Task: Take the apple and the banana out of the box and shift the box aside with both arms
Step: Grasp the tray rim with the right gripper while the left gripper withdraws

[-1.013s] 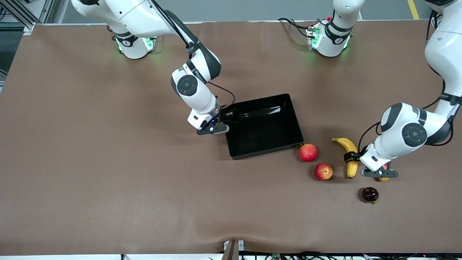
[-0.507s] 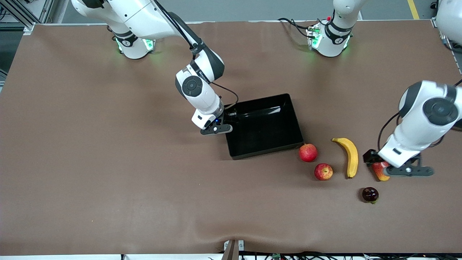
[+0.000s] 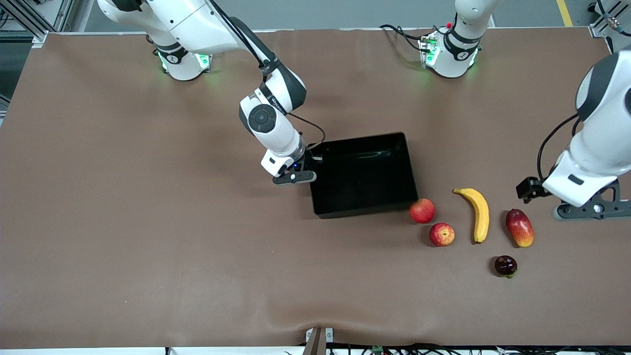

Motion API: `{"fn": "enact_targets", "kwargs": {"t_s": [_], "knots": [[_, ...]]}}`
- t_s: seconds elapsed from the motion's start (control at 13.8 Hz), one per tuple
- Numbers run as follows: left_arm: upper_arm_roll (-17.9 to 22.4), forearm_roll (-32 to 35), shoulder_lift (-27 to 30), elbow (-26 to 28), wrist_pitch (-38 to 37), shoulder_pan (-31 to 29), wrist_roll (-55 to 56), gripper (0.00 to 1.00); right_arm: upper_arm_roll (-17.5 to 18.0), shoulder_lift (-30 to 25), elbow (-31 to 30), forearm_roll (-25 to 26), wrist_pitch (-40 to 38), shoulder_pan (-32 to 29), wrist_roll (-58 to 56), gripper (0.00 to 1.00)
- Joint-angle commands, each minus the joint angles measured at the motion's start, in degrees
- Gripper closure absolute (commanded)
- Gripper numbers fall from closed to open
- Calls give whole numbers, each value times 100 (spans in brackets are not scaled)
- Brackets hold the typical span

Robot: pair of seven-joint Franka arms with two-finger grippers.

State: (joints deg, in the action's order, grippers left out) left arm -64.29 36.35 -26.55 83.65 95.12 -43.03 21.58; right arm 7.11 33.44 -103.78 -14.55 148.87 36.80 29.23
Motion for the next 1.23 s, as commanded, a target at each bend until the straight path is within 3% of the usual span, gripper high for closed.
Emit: {"fn": "enact_targets", "kwargs": {"t_s": [0.0, 0.43, 0.87, 1.16], "knots": [[-179, -426, -26, -252, -441, -21, 74, 0, -25, -310, 77, -83, -95, -94, 21, 100], [-180, -1287, 449, -252, -670, -30, 556, 0, -7, -873, 42, -83, -990, -1041, -864, 100], [-338, -1280, 493, -252, -872, -30, 830, 0, -16, -1260, -2, -83, -2291, -2631, -1946, 100], [-329, -1254, 606, -261, -934, -30, 813, 0, -51, -1699, -343, -66, -2503, -3634, -2711, 100]]}}
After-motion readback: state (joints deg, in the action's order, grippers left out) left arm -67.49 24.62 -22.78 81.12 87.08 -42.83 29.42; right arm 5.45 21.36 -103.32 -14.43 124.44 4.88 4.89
